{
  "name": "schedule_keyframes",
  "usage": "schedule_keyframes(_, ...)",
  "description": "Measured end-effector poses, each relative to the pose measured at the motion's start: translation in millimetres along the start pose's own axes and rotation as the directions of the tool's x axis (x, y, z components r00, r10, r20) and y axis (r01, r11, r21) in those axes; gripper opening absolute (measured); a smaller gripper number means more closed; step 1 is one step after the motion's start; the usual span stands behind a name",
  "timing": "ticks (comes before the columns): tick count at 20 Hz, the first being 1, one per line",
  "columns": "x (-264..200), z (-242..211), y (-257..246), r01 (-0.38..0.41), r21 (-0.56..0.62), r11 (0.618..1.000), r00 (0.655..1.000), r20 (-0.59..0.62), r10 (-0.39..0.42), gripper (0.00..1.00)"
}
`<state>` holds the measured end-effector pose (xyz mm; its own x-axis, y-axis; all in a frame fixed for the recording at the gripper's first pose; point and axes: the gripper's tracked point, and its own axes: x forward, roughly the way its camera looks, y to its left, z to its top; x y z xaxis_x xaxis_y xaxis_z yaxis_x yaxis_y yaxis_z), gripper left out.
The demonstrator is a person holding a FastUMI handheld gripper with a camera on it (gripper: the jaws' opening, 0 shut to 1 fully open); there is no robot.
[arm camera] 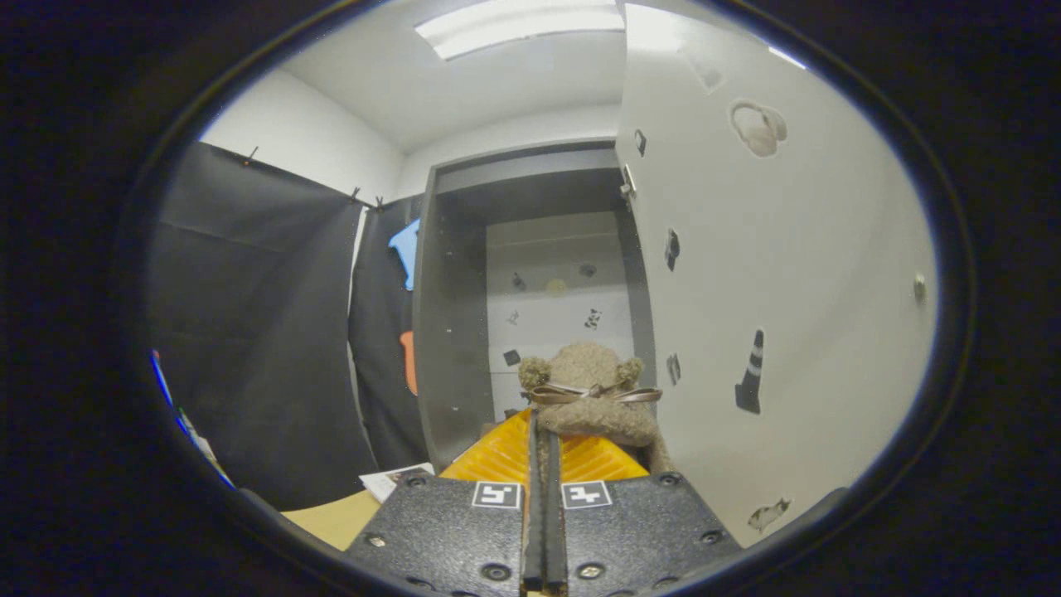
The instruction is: Open the shoe cabinet door, grab the shoes and put them into the shoe cabinet, then close the shoe cabinet door.
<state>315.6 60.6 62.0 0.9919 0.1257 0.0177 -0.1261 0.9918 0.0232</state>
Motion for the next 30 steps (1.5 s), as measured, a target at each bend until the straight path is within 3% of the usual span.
schedule_keyframes(6, 43, 27, 8, 0.067, -0.124, 0.990, 0.998, 0.003, -0.067, 0.05)
schedule_keyframes(10, 83, 4, 37, 0.008, -0.145, 0.989, 0.996, -0.090, -0.022, 0.05)
schedule_keyframes(14, 128, -26, 46, 0.000, -0.127, 0.992, 0.986, -0.168, -0.022, 0.05)
schedule_keyframes(24, 254, -110, -25, 0.122, -0.114, 0.986, 0.955, -0.258, -0.148, 0.06)
schedule_keyframes(26, 276, -129, -43, 0.153, -0.159, 0.975, 0.940, -0.282, -0.193, 0.06)
schedule_keyframes(30, 303, -137, -49, 0.136, -0.205, 0.969, 0.943, -0.271, -0.190, 0.06)
